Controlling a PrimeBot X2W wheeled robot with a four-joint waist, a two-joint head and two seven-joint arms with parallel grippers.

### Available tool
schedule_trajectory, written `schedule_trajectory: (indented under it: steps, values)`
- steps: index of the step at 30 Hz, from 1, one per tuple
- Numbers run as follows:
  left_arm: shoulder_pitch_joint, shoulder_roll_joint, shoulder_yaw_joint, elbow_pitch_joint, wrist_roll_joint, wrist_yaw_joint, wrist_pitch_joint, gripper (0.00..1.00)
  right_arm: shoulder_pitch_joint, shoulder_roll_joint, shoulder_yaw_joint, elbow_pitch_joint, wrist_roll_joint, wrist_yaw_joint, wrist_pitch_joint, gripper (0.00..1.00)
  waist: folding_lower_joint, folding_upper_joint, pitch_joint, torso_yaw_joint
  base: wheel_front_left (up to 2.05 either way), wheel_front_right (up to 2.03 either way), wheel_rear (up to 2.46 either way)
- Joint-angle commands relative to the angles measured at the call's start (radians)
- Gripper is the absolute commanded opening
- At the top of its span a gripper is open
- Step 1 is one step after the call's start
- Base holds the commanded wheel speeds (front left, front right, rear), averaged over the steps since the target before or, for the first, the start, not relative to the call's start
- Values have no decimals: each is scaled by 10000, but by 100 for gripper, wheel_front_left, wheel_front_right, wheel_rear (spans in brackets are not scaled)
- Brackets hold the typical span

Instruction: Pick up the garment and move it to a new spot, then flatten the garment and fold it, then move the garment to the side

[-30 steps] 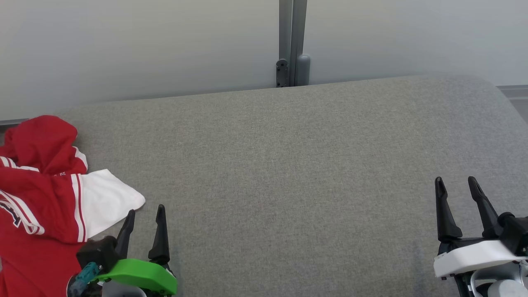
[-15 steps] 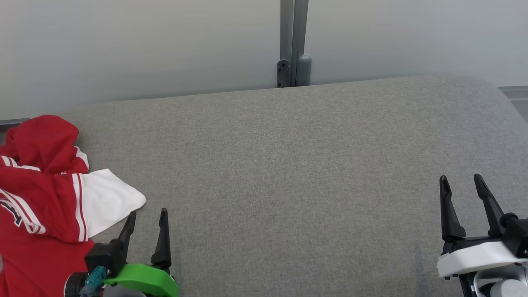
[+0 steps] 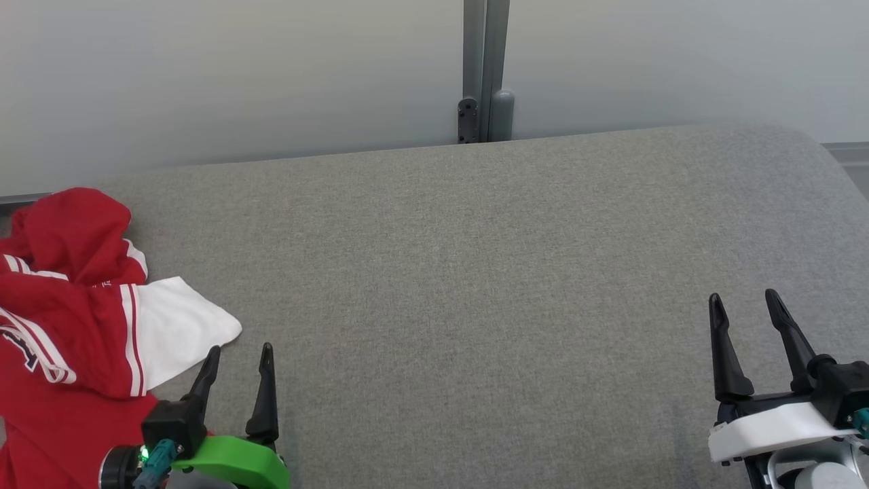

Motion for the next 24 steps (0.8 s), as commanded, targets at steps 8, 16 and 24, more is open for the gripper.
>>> schedule_trajectory:
  steps: [8,16,24]
  values:
    - [-67,65,92,12,-18,-17,-34,100,49,4,69,62,88,4,-42,100,0,0,21,15,0,0,0]
    - [-172,65,56,66,-19,-19,-34,100,77,-36,6,47,100,4,-41,100,0,0,54,149,0,0,0]
    - [-425,67,1,124,1,-8,-20,100,295,36,78,64,132,4,-41,100,0,0,-25,1324,0,0,0]
